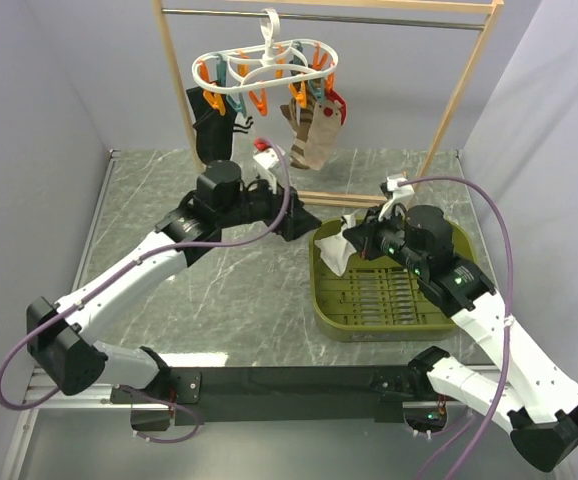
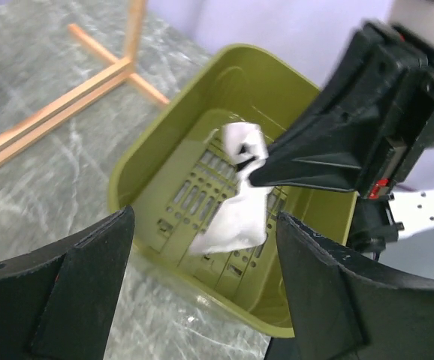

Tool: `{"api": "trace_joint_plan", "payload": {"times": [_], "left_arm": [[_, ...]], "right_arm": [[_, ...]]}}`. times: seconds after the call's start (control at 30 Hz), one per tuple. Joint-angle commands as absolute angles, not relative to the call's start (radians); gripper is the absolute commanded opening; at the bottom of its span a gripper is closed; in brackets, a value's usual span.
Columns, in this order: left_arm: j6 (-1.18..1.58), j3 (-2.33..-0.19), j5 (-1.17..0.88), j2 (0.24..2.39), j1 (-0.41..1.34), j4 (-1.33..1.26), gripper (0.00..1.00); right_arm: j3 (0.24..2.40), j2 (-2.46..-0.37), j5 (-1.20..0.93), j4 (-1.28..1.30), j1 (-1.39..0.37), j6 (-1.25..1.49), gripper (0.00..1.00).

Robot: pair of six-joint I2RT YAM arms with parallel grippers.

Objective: Clip the socks to the hanger
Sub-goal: Pick up the sock from the bin.

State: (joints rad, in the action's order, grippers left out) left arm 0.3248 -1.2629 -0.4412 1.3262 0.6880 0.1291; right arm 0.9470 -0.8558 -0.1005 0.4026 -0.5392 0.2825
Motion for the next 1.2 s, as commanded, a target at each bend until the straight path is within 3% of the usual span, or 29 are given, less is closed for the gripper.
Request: {"api": "trace_joint_plan", "payload": {"times": [0.0,0.2,0.7,0.8,0.9,1.0,1.03,1.1,1.13,1.17], "left_arm": [[0.232,-1.328,-0.497,1.353,0.739,0.071,0.81],[0.294,-1.439,-0.358,1.434,0.747,0.106,0.81],[0.293,-1.494,-0.324,1.485,0.811,0.123,0.77],[0.278,-1.520,-0.302,1.511,0.819,0.159,0.73],[0.275,-1.528,-0.304,1.525,0.824,0.166,0.63],[0.288,-1.526,-0.296,1.529,0.824,0.149,0.47],[0.293,-1.529,-0.293,1.531,0.824,0.149,0.32],[0.304,-1.540,-0.287,1.540,0.824,0.156,0.17],[0.305,-1.543,-0.281,1.542,0.824,0.158,0.01],[0.316,-1.542,-0.266,1.536,0.824,0.153,0.01]], "right_arm": [[1.029,-0.871,-0.195,0.319,-0.546,0.219,0.00],[1.042,-0.867,-0.172,0.337,-0.575,0.166,0.00],[1.088,-0.899,-0.120,0.360,-0.614,0.126,0.00],[1.095,-0.913,-0.114,0.367,-0.621,0.118,0.00],[1.098,-0.913,-0.106,0.362,-0.629,0.112,0.00],[1.101,-0.914,-0.103,0.370,-0.630,0.109,0.00],[1.101,-0.914,-0.100,0.370,-0.634,0.109,0.00],[1.098,-0.910,-0.089,0.371,-0.634,0.110,0.00],[1.097,-0.907,-0.084,0.371,-0.635,0.112,0.00],[1.092,-0.902,-0.075,0.370,-0.634,0.113,0.00]]}}
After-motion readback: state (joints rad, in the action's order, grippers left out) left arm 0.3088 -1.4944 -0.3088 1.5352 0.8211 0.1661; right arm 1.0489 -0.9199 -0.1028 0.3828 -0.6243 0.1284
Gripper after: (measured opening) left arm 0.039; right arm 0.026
